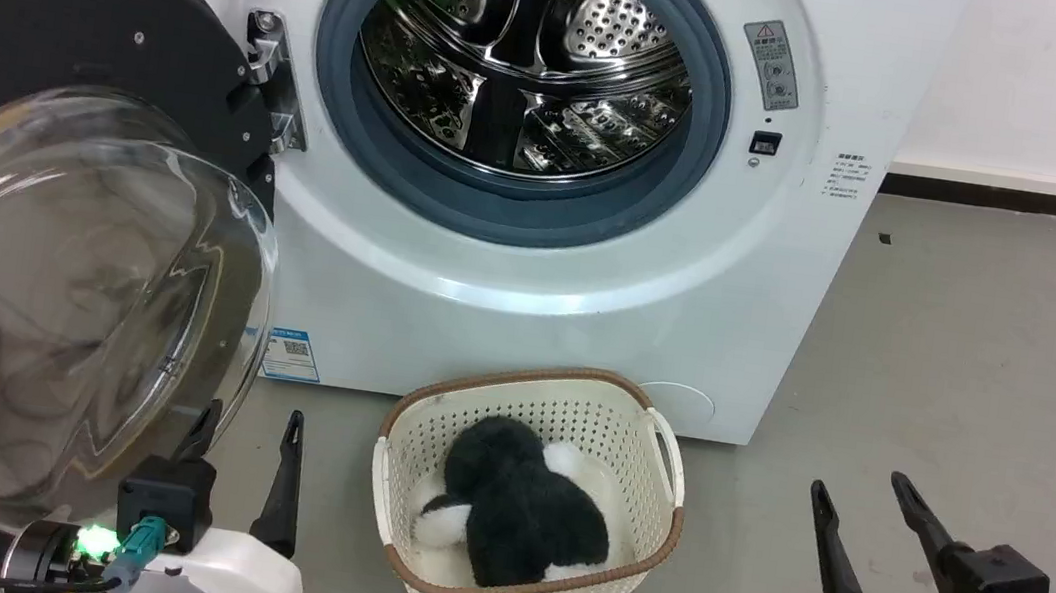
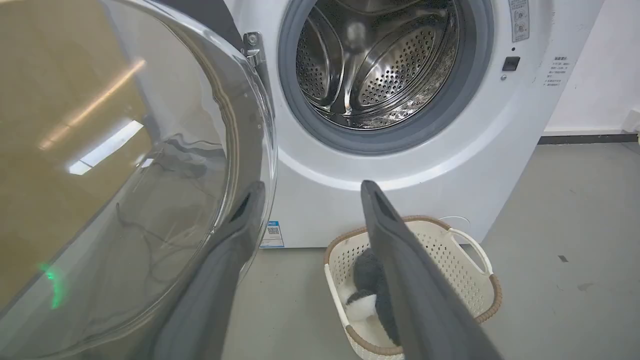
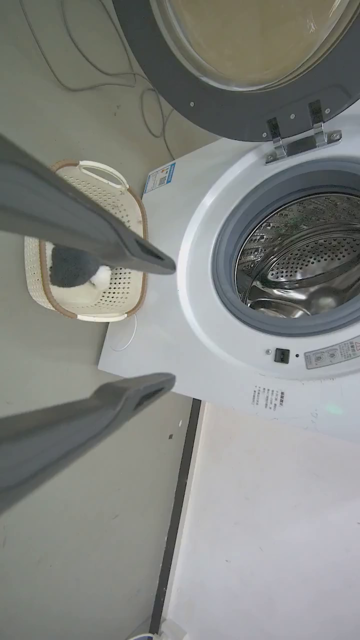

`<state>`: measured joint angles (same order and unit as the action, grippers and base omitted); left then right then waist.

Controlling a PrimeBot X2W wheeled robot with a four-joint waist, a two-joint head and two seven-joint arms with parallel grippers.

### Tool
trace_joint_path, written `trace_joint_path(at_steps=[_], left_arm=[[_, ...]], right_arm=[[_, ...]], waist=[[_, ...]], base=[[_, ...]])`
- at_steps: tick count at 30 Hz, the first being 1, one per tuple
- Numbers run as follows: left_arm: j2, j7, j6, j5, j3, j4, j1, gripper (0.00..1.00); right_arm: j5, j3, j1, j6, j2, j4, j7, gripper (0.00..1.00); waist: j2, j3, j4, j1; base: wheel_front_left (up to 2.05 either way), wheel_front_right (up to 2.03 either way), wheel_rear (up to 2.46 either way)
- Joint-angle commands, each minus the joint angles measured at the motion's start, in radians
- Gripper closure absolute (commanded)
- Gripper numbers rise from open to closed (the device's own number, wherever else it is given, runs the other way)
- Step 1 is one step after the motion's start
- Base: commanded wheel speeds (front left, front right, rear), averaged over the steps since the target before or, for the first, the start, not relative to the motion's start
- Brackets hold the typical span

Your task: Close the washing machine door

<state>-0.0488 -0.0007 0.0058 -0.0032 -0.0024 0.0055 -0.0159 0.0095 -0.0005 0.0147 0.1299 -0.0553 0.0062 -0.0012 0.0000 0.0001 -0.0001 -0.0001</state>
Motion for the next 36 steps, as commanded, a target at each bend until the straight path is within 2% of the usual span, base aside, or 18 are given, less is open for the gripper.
trace_joint_path(at_steps=[1,16,36], left_arm=[[0.0,-0.007,0.003,-0.003,-0.002,0.002,0.0,0.0],[0.0,-0.038,0.017,-0.012,-0.015,0.006,0.0,0.0],[0.0,-0.078,0.03,-0.018,-0.025,0.008,-0.012,0.0]], right_arm=[[0.007,-0.002,0.0,0.0,0.0,0.002,-0.007,0.0],[0.031,-0.007,0.005,0.0,0.001,0.003,-0.038,0.0],[0.055,0.005,0.014,0.0,0.002,0.009,-0.078,0.0]], waist=[[0.0,0.0,0.0,0.0001],[0.0,0.001,0.022,0.0001],[0.0,-0.005,0.115,0.0001]], base=[[0.0,0.0,0.0],[0.0,0.0,0.0],[0.0,0.0,0.0]])
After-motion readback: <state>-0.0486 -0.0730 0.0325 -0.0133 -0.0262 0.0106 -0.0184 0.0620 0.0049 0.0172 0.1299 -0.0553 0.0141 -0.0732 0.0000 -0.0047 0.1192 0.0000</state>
